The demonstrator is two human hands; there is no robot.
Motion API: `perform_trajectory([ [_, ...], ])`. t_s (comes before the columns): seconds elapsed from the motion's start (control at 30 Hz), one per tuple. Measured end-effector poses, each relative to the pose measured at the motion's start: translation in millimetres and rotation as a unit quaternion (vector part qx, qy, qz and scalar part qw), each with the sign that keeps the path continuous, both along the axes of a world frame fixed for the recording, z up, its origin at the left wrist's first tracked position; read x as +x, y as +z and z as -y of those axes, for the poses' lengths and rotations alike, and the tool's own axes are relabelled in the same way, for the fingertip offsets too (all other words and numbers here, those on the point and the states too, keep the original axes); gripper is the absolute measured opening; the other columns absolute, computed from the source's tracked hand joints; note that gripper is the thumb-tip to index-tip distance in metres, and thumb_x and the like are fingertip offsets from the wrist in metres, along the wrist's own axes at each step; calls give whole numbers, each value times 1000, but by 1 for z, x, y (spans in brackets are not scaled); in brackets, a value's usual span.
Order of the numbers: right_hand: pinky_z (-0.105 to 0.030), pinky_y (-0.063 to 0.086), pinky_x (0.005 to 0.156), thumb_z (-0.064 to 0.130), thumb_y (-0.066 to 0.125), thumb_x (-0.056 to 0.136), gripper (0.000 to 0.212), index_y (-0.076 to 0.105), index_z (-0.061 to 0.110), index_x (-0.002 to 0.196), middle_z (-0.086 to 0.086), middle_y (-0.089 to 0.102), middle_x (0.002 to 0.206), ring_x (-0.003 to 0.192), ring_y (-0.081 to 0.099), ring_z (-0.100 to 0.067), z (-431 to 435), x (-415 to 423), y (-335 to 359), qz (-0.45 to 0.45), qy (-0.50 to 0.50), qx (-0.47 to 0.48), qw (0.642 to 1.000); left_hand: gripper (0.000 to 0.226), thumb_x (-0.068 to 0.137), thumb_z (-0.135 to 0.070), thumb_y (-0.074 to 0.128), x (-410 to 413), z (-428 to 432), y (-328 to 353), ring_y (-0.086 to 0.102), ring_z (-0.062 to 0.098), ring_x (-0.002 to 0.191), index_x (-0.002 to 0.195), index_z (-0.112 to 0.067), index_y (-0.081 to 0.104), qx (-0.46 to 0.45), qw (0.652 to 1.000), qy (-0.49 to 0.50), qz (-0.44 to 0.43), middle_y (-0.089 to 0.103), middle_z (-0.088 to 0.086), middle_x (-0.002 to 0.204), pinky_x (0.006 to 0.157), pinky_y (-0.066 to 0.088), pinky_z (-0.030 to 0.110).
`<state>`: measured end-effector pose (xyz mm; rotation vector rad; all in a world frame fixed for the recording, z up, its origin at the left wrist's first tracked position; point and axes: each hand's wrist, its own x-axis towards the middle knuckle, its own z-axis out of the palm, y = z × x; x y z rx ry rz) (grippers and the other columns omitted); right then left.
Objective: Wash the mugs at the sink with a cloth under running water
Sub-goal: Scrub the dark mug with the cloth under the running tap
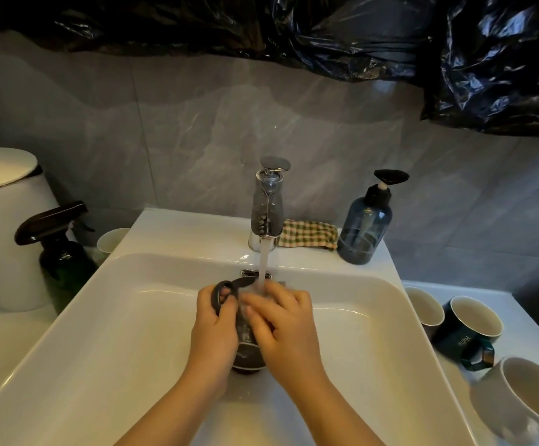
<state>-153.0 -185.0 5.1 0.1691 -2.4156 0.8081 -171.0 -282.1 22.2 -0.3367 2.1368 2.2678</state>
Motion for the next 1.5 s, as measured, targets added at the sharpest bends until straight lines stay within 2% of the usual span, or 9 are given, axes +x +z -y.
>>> perform_trajectory([
  [0.2,-35,44,101,59,38,87,25,60,59,99,17,60,121,114,53,-10,-4,-11,-11,181,-63,-367,910,15,98,-20,42,-1,-6,9,61,18,74,94,-34,46,-95,994,-45,-37,61,0,84,57,45,28],
  [0.37,-22,3,114,50,19,87,34,27,59,119,35,3,140,137,-8,6,23,7,-1,199,27,-257,945,13,99,-20,41,-5,-3,6,57,10,76,110,-28,44,-82,996,-18,-20,61,-2,91,57,41,21],
  [0.53,-43,25,115,75,20,83,63,31,47,139,7,33,151,138,32,-18,7,-3,-8,265,-28,-412,871,16,99,-15,40,4,-4,3,59,15,75,109,-28,44,-55,998,-14,-6,59,1,94,52,46,21],
  [0.73,-31,11,119,41,25,93,38,39,44,129,24,22,146,139,5,5,28,10,4,198,37,-323,925,16,98,-16,42,-2,2,-2,59,13,79,108,-28,44,-69,997,22,-18,60,-2,91,63,47,28],
  [0.9,-41,44,101,53,26,97,41,44,38,131,0,51,133,120,50,-21,8,-5,-2,258,-21,-573,777,17,98,-14,40,3,-4,2,60,19,77,104,-29,46,-18,999,27,-13,57,1,88,62,49,31],
  [1.07,-27,12,113,48,25,94,42,45,46,131,33,13,140,137,3,4,28,6,-1,179,-16,-327,928,14,98,-16,43,0,-5,-1,57,8,79,107,-27,44,-46,998,20,-36,58,-6,89,62,43,23],
  [1.27,-41,51,91,62,36,89,47,59,33,118,-6,64,115,105,61,-24,14,-4,-2,281,-10,-662,695,18,98,-10,40,4,-8,0,54,9,76,105,-26,47,-21,999,22,-29,55,-5,87,58,41,23],
  [1.4,-36,26,114,60,9,74,70,40,45,135,18,24,151,139,23,-8,33,6,3,211,-55,-337,916,14,98,-14,40,4,-10,0,54,4,76,106,-25,45,-67,996,41,-45,55,-11,84,57,38,14],
  [1.5,-36,24,114,53,19,83,55,44,45,131,12,27,152,139,23,-10,25,0,7,200,-78,-418,883,17,97,-12,43,6,-7,-2,55,4,76,105,-27,46,-77,996,13,-52,57,-11,85,57,40,14],
])
